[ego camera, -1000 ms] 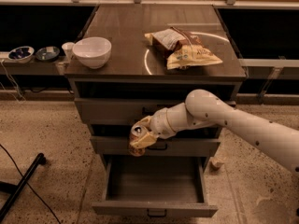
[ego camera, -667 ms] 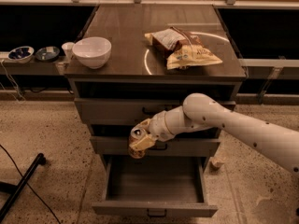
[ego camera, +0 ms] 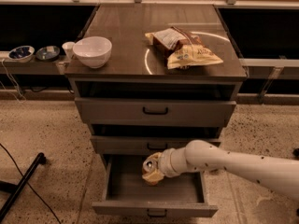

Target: Place orange can into bottom drawer

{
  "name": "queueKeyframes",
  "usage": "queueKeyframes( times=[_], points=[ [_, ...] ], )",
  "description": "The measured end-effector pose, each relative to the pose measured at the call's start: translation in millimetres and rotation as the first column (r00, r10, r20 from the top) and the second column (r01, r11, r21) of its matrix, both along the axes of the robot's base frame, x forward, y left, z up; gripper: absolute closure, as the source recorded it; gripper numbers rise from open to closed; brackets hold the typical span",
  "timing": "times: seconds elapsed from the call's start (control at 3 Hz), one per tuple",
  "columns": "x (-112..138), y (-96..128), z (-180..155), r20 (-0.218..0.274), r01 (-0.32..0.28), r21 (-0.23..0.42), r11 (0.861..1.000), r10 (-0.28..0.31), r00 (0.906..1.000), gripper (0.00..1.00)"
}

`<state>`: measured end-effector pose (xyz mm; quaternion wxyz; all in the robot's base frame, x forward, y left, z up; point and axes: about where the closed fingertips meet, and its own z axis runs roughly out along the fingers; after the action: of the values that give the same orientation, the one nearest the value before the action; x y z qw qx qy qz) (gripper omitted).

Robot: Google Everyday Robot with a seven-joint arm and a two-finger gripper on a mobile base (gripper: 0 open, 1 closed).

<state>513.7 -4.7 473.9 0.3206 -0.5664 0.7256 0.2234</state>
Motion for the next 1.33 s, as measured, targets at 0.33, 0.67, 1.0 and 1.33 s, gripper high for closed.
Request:
queueKeyframes(
  times=[0.33,0.67,1.0,1.33],
  points=[
    [14,2,1,0.039,0.039,0.015,0.999,-0.039,0.9985,1.0],
    [20,-6,-18,0.027,0.07,0.027,0.997,-0.071,0.9972,1.0],
    [49,-28,-58,0.097,0.121,0.052,0.991,-0.125,0.9873,1.0],
    [78,-42,-107,0.164,0.117,0.093,0.989,-0.131,0.9778,1.0]
  ],
)
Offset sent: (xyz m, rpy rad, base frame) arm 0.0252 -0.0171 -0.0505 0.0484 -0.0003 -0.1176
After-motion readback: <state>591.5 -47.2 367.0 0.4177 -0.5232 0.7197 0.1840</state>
